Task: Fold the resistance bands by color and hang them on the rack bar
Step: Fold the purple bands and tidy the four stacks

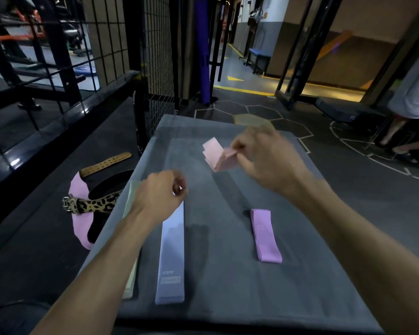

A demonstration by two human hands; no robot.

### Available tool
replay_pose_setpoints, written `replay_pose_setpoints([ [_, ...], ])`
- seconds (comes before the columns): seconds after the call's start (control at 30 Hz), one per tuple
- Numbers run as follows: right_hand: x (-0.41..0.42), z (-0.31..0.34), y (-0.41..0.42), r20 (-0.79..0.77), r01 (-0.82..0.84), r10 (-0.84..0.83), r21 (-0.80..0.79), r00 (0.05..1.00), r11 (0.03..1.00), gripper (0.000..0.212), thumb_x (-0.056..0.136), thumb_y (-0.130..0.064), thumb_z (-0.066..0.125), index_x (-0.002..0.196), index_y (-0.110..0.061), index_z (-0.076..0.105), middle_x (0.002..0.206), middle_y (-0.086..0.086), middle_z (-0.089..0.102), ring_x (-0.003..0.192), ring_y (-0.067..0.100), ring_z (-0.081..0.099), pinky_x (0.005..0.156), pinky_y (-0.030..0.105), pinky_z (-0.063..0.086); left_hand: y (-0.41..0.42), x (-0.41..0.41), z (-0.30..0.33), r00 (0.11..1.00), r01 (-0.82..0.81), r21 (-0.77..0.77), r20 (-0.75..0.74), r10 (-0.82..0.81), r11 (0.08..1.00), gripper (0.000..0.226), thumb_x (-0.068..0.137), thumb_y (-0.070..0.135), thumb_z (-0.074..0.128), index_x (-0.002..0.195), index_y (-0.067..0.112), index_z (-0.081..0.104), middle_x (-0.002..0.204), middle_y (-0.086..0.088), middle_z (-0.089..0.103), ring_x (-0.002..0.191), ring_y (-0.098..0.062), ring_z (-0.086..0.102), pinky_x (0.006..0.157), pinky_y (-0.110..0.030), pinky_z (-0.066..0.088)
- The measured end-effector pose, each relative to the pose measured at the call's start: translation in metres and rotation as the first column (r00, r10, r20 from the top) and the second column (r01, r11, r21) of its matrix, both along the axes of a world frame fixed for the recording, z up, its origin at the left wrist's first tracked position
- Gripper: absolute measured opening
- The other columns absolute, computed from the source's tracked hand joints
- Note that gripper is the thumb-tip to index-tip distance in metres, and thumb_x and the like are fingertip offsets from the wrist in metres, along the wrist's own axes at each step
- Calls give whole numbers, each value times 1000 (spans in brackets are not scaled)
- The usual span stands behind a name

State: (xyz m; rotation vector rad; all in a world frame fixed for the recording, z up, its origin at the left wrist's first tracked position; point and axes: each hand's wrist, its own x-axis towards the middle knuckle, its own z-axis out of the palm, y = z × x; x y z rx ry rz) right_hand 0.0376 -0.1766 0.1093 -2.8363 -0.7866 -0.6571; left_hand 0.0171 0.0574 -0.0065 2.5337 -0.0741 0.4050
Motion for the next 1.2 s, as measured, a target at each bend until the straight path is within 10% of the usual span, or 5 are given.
replay_pose_setpoints([
  [0.33, -117, -130, -13, -127, -132, 113, -153, 985, 979, 9, 71, -19, 68, 78, -24, 64, 78, -6, 60, 73, 24, 58, 57, 38, 49, -19, -22, -15, 916, 331, 153, -288, -278, 931, 22, 86, 14, 64, 97, 31, 71, 93, 15, 70, 82, -9, 62, 79, -29, 54],
  [0.63, -151, -148, -31, -123, -189, 177, -99, 977, 977, 16, 68, -16, 73, 78, -21, 62, 82, -2, 59, 68, 23, 56, 54, 33, 42, -63, -35, -53, 730, 680, 426, -465, -500, 597, 102, 73, -14, 47, 149, 52, 29, 156, 12, 25, 137, -21, 28, 107, -39, 38],
  [1.2, -161, -143, -67, -84, -207, 201, -70, 976, 976, 12, 75, -14, 63, 86, -19, 64, 87, -3, 61, 73, 24, 55, 62, 36, 46, -85, -14, -51, 630, 769, 344, -548, -550, 538, 73, 86, 16, 74, 140, 53, 43, 163, 12, 16, 148, -16, 12, 119, -43, 27],
])
